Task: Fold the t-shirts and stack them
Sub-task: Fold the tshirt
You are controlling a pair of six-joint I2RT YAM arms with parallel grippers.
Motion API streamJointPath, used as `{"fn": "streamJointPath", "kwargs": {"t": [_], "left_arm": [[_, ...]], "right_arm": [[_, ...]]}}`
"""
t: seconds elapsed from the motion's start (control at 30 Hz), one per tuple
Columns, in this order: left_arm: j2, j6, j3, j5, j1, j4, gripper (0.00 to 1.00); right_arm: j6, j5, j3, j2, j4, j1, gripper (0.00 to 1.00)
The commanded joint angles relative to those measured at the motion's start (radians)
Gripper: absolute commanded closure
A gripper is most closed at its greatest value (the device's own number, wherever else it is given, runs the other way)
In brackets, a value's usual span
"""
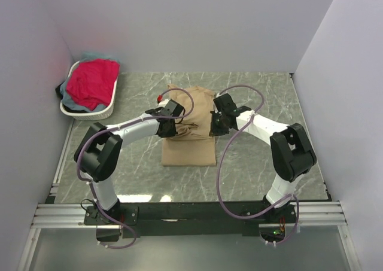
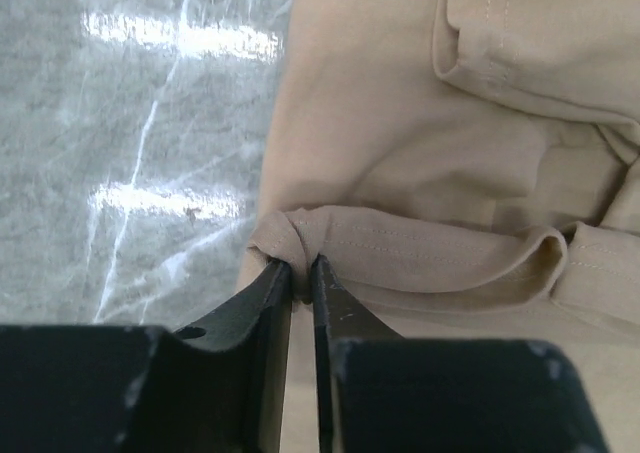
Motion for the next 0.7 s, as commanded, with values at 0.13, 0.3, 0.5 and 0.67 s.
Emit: {"fn": "streamJointPath", "kwargs": {"t": [0.13,0.3,0.5,0.67], "left_arm": [[0.026,0.053,0.064,-0.041,0.043,0.008,0.47],[0.02,0.068,0.09,-0.074,0.049,0.006,0.42],[-0.052,0.071,0.094,-0.085,0.054,-0.003,0.31],[-0.159,0.078,0.037,-0.008,0.055,0.012,0.36]], "right_arm": [[-0.036,0.041,0.076,0.042,0.009,-0.029,0.55],[-0.039,0.093,0.095,0.035,0.02,-0.043,0.47],[-0.033,-0.003,0.096,-0.065,0.029,-0.052,0.43],[-0.005,-0.174,0.032,-0.091,0.044,-0.041,0.45]]}}
